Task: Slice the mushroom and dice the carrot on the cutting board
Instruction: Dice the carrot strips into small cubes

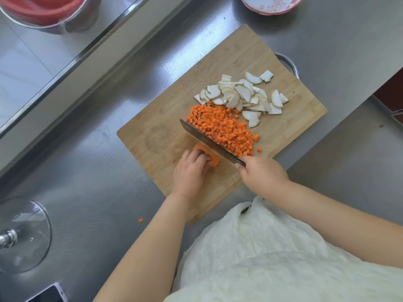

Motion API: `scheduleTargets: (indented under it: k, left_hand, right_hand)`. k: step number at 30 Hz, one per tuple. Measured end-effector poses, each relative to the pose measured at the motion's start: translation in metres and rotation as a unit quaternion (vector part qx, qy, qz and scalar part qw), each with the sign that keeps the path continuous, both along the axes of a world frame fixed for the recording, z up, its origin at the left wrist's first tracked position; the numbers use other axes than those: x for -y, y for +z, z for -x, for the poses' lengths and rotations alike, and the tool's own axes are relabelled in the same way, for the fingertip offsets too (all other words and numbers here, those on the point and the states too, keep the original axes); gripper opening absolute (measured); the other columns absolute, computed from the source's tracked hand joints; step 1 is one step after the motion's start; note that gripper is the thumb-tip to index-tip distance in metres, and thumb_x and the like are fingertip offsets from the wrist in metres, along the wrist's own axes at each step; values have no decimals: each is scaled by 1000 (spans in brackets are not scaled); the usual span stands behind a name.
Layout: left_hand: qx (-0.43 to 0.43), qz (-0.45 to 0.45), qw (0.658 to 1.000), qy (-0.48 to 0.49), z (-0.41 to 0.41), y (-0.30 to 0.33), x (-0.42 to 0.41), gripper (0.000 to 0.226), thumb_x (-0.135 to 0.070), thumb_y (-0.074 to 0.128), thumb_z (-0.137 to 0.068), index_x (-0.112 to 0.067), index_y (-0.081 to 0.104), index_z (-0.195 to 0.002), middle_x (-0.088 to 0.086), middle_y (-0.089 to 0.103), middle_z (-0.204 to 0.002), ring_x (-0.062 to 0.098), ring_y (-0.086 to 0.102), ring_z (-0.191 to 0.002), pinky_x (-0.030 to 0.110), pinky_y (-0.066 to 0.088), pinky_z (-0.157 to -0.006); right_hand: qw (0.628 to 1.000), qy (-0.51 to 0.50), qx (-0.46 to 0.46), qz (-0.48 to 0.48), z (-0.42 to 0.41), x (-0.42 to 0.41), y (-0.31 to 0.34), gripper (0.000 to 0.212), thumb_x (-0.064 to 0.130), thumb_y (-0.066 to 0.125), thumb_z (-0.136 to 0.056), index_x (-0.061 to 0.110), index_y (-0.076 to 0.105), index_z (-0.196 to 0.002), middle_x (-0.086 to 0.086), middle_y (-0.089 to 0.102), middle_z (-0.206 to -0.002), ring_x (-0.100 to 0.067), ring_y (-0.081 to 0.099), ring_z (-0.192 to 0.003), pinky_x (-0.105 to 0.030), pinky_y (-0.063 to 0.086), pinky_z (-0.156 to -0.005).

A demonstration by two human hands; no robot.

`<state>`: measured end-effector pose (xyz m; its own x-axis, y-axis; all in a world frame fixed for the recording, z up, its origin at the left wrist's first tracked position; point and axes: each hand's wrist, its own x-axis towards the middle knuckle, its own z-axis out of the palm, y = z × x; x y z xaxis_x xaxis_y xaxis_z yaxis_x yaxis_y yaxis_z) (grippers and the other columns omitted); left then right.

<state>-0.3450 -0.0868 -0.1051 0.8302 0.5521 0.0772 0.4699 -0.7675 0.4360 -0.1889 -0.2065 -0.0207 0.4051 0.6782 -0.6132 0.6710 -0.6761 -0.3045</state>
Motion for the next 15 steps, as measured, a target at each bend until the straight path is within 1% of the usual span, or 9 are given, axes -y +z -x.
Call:
scheduleTargets:
  k: [2,5,7,11,13,15]
  left_hand:
    - [0,-15,1000,-9,-1,-6,-4,26,-28,53,-92,-8,68,-83,5,63,-88,21,43,-80,36,47,-54]
    - [18,-27,999,-3,-2,-10,-6,28,-29,54,-92,-7,68,-83,7,62,-86,25,48,-78,36,47,-58]
    - [32,-20,999,3,-2,-10,-6,26,-28,56,-91,-6,69,-85,8,63,-86,27,51,-78,36,48,-60]
    - [43,-23,999,11,-2,-10,-4,29,-27,53,-92,-4,70,-86,10,65,-86,24,49,-83,36,51,-60]
    - [47,-28,998,11,-3,-9,-5,28,-26,53,-91,-3,70,-86,10,66,-86,23,49,-81,35,51,-59]
    - [49,-31,998,12,-4,-9,-5,26,-22,53,-90,-2,69,-86,11,65,-85,22,48,-79,35,51,-57]
  right_hand:
    - [1000,18,5,-4,5,0,3,30,34,36,-101,16,58,-109,-2,55,-75,-24,49,-67,-29,34,-53]
    - [999,40,15,-21,13,2,3,30,34,35,-101,19,58,-114,-4,65,-85,-27,60,-74,-29,36,-54]
    - [999,42,20,-22,14,1,1,30,34,35,-101,21,58,-116,-4,67,-87,-27,63,-77,-28,36,-53]
    - [999,38,15,10,14,1,-2,25,30,38,-101,22,57,-116,-3,66,-88,-28,61,-78,-29,38,-54]
    - [999,35,29,25,17,-1,-3,21,22,42,-99,22,58,-112,-3,65,-88,-27,57,-73,-26,33,-49]
    - [997,37,38,47,19,-3,-1,20,15,44,-97,21,59,-110,-3,65,-90,-25,52,-70,-24,24,-44]
